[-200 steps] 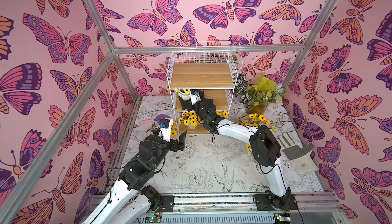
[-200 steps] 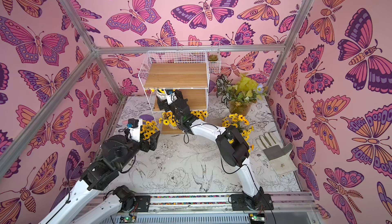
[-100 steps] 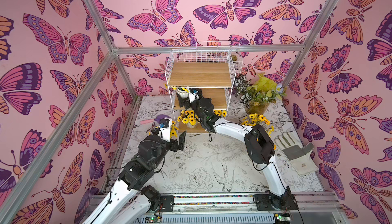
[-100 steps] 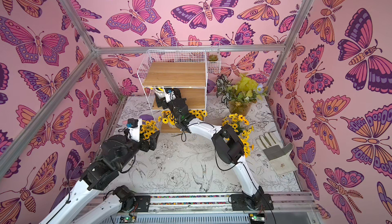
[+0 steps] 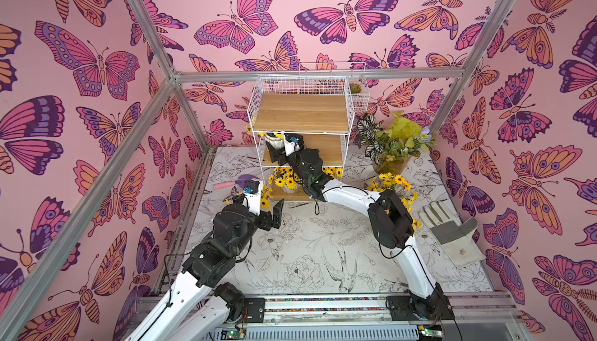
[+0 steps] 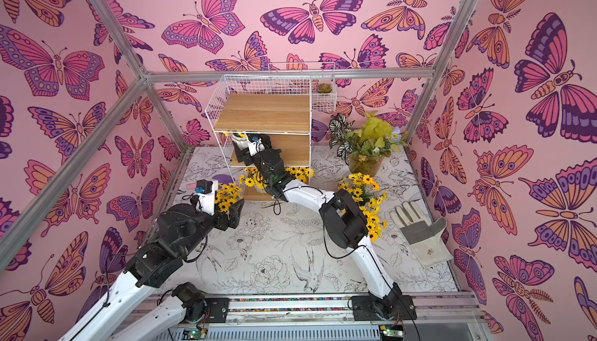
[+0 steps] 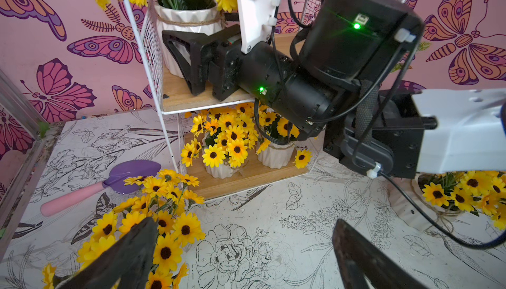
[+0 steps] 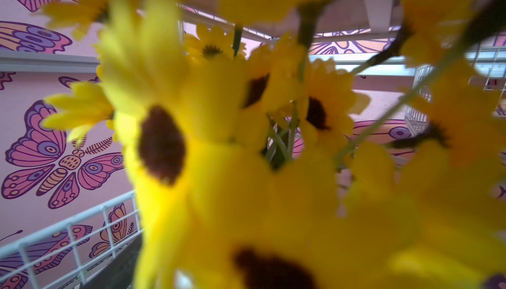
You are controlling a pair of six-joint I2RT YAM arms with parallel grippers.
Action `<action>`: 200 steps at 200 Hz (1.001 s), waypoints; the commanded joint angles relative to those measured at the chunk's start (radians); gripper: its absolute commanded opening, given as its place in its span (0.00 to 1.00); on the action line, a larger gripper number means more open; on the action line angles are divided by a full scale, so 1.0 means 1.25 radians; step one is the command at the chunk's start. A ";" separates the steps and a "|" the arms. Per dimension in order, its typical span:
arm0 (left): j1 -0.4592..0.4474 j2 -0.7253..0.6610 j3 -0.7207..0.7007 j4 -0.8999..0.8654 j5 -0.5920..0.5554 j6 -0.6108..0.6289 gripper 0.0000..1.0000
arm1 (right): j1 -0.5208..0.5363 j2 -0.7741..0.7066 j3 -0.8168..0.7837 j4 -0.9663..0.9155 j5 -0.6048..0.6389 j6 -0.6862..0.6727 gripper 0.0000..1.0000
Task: Take the sunflower pots off the shelves
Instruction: Pick up the sunflower pot from the shelf.
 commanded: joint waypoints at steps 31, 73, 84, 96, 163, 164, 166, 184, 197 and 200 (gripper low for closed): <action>0.007 -0.023 -0.015 0.005 0.005 -0.006 1.00 | -0.028 0.024 -0.005 -0.067 -0.032 -0.010 0.53; 0.007 -0.045 -0.026 0.009 -0.013 -0.010 1.00 | -0.028 -0.037 -0.099 -0.017 -0.063 -0.012 0.47; 0.009 -0.043 -0.028 0.010 -0.013 -0.014 1.00 | -0.028 -0.055 -0.126 -0.003 -0.077 -0.015 0.47; 0.009 -0.041 -0.028 0.011 -0.010 -0.018 1.00 | -0.028 -0.076 -0.158 0.010 -0.100 -0.021 0.50; 0.008 -0.058 -0.034 0.020 -0.013 -0.027 1.00 | -0.026 -0.192 -0.313 0.037 -0.158 -0.004 0.51; 0.009 -0.058 -0.035 0.020 -0.013 -0.027 1.00 | -0.027 -0.193 -0.318 0.037 -0.161 -0.003 0.50; 0.009 -0.059 -0.036 0.021 -0.012 -0.027 1.00 | -0.027 -0.195 -0.320 0.038 -0.161 -0.002 0.50; 0.009 -0.064 -0.042 0.024 -0.010 -0.032 1.00 | -0.024 -0.210 -0.349 0.047 -0.164 -0.001 0.52; 0.008 -0.066 -0.046 0.025 -0.010 -0.034 1.00 | -0.023 -0.212 -0.357 0.047 -0.164 -0.001 0.59; 0.009 -0.067 -0.047 0.026 -0.010 -0.035 1.00 | -0.022 -0.212 -0.359 0.048 -0.162 -0.001 0.62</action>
